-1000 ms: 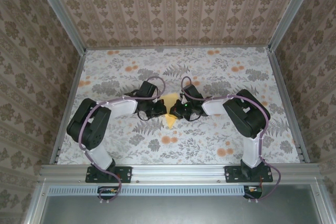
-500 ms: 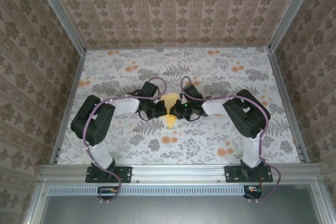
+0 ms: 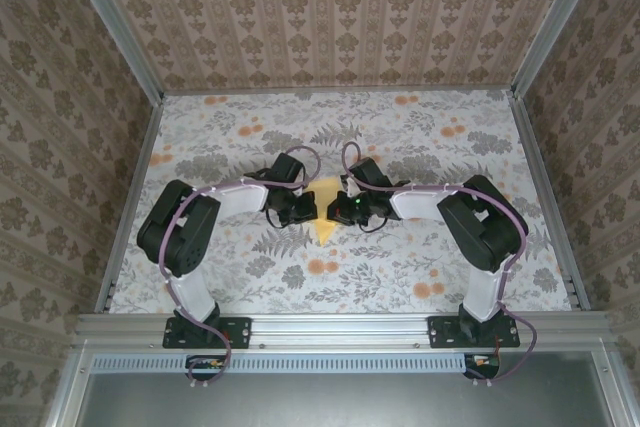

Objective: Fold a paper plane with a square sheet of paper (pick it up from the middle)

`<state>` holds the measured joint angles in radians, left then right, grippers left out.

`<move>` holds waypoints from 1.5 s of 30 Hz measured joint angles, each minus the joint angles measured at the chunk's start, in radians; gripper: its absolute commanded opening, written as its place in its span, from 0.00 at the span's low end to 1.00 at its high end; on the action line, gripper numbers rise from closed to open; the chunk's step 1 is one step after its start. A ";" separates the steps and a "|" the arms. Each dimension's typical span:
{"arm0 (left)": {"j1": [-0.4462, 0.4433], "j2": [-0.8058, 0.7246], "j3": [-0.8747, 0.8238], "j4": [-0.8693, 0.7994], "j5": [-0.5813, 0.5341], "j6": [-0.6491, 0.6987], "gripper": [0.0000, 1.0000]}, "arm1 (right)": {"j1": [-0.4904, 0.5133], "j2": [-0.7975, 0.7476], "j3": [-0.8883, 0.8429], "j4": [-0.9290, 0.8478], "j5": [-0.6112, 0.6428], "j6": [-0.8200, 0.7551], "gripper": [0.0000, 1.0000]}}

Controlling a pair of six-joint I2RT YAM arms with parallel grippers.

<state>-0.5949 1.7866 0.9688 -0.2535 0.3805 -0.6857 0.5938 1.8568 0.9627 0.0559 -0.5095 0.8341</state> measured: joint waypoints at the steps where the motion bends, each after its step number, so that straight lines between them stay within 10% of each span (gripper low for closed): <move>1: 0.000 0.003 0.005 -0.004 -0.001 0.007 0.00 | 0.000 0.005 0.000 0.000 0.000 -0.005 0.05; 45: -0.098 -0.132 -0.156 0.177 0.051 -0.210 0.01 | 0.000 0.042 0.000 -0.012 0.024 0.068 0.02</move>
<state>-0.6926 1.6543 0.8131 -0.0765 0.4320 -0.8955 0.5938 1.8992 0.9627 0.0437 -0.4850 0.9016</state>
